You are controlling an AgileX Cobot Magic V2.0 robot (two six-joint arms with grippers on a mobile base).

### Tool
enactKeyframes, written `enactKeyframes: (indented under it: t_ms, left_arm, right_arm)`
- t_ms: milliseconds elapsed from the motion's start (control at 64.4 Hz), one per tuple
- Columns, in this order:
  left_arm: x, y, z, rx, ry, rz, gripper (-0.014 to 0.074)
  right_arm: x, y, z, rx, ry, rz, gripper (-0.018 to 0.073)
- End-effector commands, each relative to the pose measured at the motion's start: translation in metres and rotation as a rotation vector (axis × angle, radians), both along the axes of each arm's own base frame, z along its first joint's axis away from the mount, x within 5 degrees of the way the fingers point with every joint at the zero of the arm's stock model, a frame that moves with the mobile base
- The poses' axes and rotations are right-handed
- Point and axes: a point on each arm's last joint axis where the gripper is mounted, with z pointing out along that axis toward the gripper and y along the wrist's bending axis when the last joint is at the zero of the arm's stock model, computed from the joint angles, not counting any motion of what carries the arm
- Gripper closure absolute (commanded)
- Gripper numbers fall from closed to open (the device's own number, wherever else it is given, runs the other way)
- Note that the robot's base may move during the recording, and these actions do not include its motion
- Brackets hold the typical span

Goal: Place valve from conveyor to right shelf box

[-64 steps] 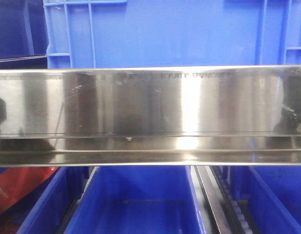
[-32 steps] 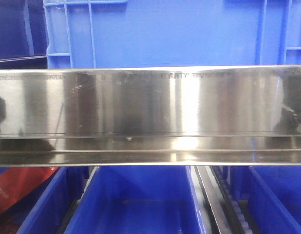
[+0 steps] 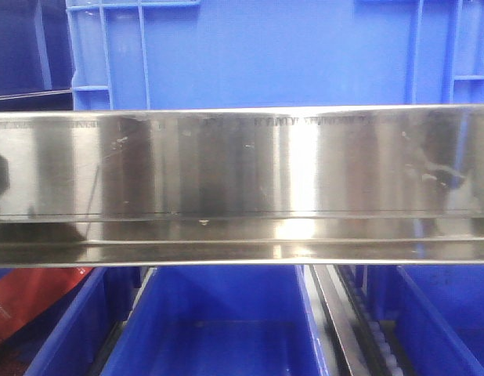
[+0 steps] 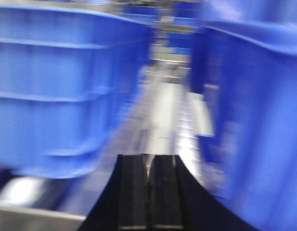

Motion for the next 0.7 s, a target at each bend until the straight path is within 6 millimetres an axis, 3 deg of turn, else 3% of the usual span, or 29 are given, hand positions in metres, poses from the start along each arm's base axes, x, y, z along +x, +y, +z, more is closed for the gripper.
enactKeyframes:
  t_ms: [0, 310, 683]
  left_arm:
    - [-0.001, 0.000, 0.002, -0.004, -0.025, 0.004, 0.0707]
    - [-0.001, 0.000, 0.002, -0.004, -0.025, 0.004, 0.0707]
    - [-0.001, 0.000, 0.002, -0.004, -0.025, 0.004, 0.0707]
  right_arm:
    - [0.000, -0.006, -0.009, 0.006, -0.037, -0.084, 0.0722]
    - [-0.010, -0.010, -0.065, 0.095, -0.077, -0.157, 0.0722]
    - [-0.010, -0.011, -0.061, 0.066, -0.125, -0.160, 0.0722]
